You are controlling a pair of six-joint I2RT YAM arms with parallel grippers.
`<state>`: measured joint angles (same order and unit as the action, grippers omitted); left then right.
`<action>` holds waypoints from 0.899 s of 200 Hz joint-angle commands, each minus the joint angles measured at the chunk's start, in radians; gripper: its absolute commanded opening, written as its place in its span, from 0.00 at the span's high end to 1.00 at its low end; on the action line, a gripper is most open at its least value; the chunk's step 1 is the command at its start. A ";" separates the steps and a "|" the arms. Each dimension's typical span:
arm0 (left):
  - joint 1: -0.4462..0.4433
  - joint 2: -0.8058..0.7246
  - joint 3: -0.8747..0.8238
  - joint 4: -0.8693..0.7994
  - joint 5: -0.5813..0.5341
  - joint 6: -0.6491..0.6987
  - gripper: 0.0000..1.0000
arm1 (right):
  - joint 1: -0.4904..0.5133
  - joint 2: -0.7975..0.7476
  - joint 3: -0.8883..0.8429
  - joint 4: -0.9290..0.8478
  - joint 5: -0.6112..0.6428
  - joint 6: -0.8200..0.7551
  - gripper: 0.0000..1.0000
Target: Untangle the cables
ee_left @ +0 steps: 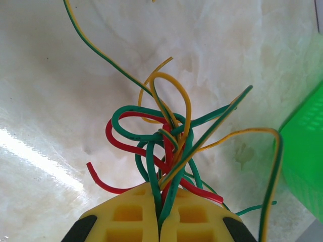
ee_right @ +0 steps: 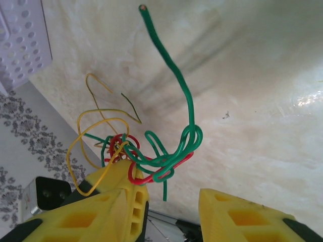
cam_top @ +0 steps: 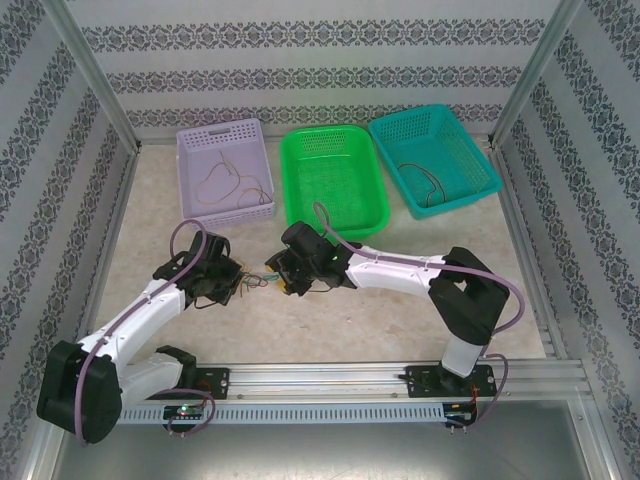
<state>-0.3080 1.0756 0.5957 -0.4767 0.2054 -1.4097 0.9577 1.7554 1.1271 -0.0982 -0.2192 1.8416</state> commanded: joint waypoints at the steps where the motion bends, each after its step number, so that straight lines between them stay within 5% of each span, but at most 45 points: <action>1: -0.017 -0.017 0.008 0.028 0.005 -0.018 1.00 | -0.002 0.021 -0.012 0.040 0.049 0.070 0.61; 70: -0.026 -0.017 0.025 0.029 -0.003 -0.019 1.00 | -0.004 0.076 0.024 0.041 0.029 0.074 0.68; 95: -0.029 -0.014 0.026 0.029 -0.003 -0.018 1.00 | -0.009 0.084 0.023 0.051 0.050 0.071 0.81; 112: -0.029 -0.014 0.025 0.025 -0.006 -0.018 1.00 | -0.017 0.073 0.030 0.036 0.063 0.049 1.00; 180: -0.019 0.037 0.085 -0.116 -0.111 0.075 1.00 | -0.145 -0.240 -0.086 -0.163 0.107 -0.256 1.00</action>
<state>-0.3412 1.0828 0.6521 -0.4641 0.2260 -1.4063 0.8989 1.6741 1.0912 -0.1017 -0.1997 1.7615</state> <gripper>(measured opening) 0.051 0.056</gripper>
